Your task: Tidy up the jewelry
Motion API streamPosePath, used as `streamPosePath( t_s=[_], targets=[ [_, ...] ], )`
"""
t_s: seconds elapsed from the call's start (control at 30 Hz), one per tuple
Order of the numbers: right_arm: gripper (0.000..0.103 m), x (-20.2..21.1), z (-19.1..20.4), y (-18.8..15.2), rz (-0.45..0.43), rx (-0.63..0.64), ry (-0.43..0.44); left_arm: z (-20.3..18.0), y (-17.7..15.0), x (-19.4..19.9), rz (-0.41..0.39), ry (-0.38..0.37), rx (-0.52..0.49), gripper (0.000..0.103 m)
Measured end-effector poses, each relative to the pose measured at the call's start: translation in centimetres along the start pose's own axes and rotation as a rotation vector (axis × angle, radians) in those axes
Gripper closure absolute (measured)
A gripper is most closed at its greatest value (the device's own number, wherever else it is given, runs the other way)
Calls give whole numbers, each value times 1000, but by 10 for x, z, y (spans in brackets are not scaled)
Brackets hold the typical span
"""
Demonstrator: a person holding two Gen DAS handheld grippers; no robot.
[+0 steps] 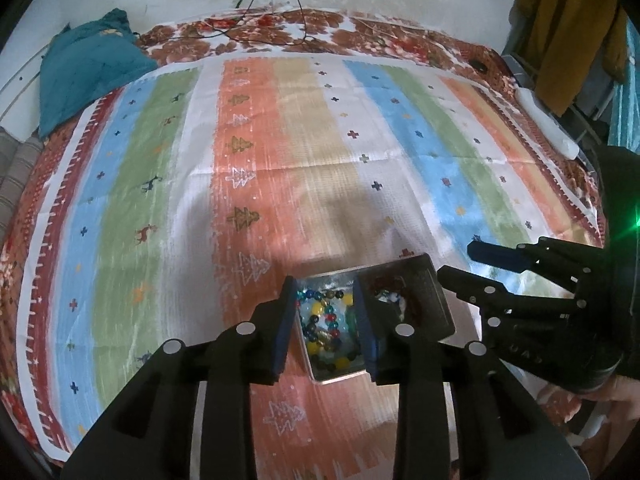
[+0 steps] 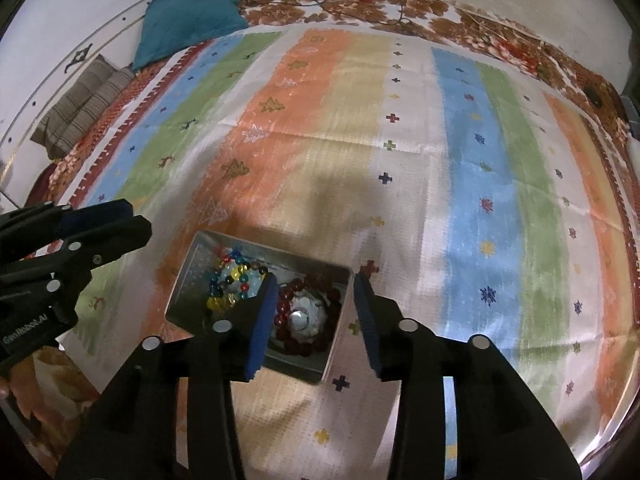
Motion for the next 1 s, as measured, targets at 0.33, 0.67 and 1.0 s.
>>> streamPosePath(
  t_s=[0.33,0.67,1.0],
  targets=[
    [41,28,4,-28,-43,20,29,-3,-22,14,-6,-18,-28,50],
    [30,39,4,-47,-61,27,30,-8,-42,21,-10,-19,-66,34],
    [21,50,2,-59,-101,12,23,-10,-54,26,-23,-11,-83,18]
  ],
)
Point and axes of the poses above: each gripper's, at about its wrist camera, not at the fingertips, and x roughly against the way its jaws point, z to its left, y to its top, the point moved 2 cm from there along -x, roughly the way its jaws point, and after that the axes turned 5 degrees about z, right-handed, at the moved point
